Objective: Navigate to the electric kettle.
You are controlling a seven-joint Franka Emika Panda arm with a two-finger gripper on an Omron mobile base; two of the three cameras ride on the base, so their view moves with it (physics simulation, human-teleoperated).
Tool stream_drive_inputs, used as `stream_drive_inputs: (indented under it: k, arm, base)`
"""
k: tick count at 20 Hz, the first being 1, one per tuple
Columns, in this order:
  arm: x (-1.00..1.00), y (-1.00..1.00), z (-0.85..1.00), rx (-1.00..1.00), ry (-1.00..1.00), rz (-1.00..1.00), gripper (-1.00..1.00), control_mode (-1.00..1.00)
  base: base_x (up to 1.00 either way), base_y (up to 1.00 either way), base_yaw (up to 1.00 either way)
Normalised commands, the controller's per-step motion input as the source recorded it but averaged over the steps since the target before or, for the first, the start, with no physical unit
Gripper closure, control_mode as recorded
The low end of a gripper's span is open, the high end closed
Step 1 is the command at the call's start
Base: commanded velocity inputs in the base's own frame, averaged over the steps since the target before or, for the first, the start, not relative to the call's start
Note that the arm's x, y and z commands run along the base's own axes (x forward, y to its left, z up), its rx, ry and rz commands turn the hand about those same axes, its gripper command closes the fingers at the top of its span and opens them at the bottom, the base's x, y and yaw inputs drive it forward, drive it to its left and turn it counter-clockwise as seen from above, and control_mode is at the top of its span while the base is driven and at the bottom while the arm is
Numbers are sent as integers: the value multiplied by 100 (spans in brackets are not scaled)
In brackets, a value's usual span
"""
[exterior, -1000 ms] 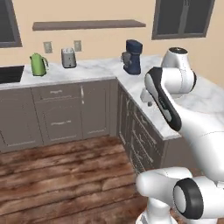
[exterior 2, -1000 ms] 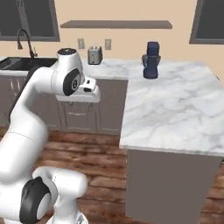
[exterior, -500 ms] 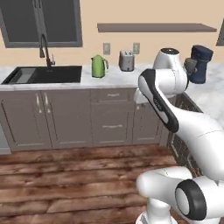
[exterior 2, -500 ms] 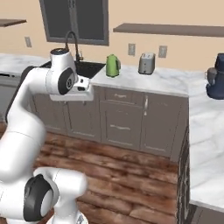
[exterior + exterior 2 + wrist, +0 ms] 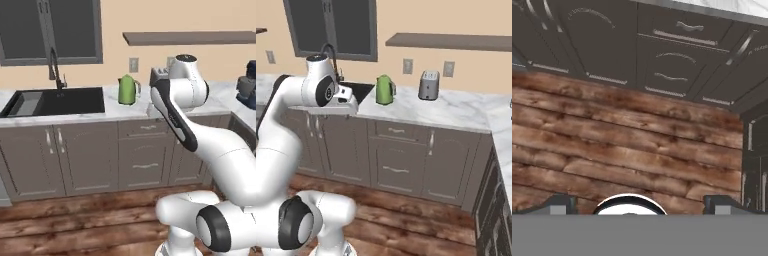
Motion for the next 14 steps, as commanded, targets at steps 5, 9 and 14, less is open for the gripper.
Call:
stream_drive_inputs:
  k: [5,9,14]
  arm:
    - [0,0,0,0,0,0,-100,100]
    - [0,0,0,0,0,0,-100,100]
    - [0,0,0,0,0,0,-100,100]
  base:
    - [95,2,-31]
    - [89,23,-24]
    - [98,51,-5]
